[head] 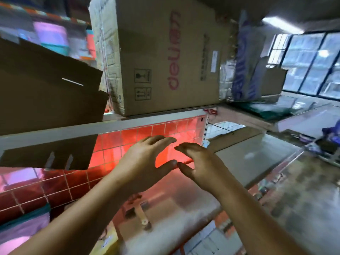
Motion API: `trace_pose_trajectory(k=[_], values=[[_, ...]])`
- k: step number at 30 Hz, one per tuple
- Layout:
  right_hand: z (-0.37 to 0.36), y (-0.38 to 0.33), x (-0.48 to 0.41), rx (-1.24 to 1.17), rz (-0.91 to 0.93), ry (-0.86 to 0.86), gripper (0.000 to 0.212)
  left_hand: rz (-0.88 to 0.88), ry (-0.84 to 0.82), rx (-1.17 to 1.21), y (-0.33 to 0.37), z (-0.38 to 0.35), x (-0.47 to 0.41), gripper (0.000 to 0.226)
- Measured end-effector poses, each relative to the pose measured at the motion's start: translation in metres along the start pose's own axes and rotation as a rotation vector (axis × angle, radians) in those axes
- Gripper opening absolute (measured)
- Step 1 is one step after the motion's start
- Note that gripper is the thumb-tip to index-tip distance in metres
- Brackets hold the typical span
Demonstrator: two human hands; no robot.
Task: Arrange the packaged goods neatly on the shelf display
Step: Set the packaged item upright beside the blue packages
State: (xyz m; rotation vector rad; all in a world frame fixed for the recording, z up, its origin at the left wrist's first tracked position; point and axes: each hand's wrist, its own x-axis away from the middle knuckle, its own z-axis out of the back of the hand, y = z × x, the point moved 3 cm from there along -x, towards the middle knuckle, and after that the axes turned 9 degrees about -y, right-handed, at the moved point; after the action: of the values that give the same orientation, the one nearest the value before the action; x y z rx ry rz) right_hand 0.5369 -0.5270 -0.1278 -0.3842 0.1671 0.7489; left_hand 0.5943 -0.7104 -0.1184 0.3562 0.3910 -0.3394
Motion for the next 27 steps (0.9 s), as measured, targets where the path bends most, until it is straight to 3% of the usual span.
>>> trace_pose_trajectory(k=[7,17,27], values=[[0.116,0.063,0.071,0.016,-0.074,0.199,0.047,-0.163,0.068,0.004,0.126,0.002,-0.068,0.066],[0.266,0.181,0.208,0.160,-0.209,0.334,0.049,-0.316,0.104,-0.049,0.308,-0.027,-0.168,0.064],[0.348,0.264,0.276,0.245,-0.345,0.370,0.045,-0.308,0.023,-0.026,0.375,-0.044,-0.250,0.062]])
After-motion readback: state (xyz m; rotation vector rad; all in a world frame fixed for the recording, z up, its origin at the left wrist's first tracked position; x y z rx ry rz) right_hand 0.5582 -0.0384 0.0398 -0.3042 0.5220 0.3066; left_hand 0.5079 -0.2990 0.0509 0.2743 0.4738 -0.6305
